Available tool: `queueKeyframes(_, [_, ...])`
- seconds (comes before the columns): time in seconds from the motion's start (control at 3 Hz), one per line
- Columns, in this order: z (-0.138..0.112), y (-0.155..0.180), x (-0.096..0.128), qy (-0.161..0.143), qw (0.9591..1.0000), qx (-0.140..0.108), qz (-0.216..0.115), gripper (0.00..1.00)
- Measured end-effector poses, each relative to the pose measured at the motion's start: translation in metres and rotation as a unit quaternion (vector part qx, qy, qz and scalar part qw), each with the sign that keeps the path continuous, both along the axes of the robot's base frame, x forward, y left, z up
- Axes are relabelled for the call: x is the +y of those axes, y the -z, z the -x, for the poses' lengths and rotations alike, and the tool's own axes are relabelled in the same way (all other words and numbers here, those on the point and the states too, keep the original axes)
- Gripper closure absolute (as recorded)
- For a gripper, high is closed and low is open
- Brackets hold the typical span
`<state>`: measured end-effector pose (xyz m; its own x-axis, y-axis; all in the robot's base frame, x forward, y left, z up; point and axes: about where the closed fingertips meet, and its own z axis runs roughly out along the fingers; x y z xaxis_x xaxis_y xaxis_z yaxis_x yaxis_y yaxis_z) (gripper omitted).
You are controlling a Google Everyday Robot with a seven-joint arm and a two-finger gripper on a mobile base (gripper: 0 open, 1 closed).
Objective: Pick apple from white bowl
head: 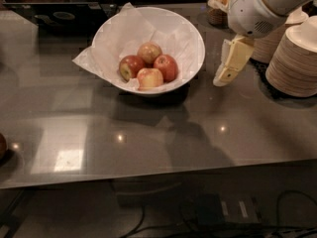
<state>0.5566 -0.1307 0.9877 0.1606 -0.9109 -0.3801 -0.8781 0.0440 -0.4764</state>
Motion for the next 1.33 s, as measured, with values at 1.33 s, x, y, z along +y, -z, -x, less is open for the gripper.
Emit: queueKeyframes(1.33, [-0.057, 0.005, 0.054, -0.046, 0.9843, 0.027, -0.168, 0.13])
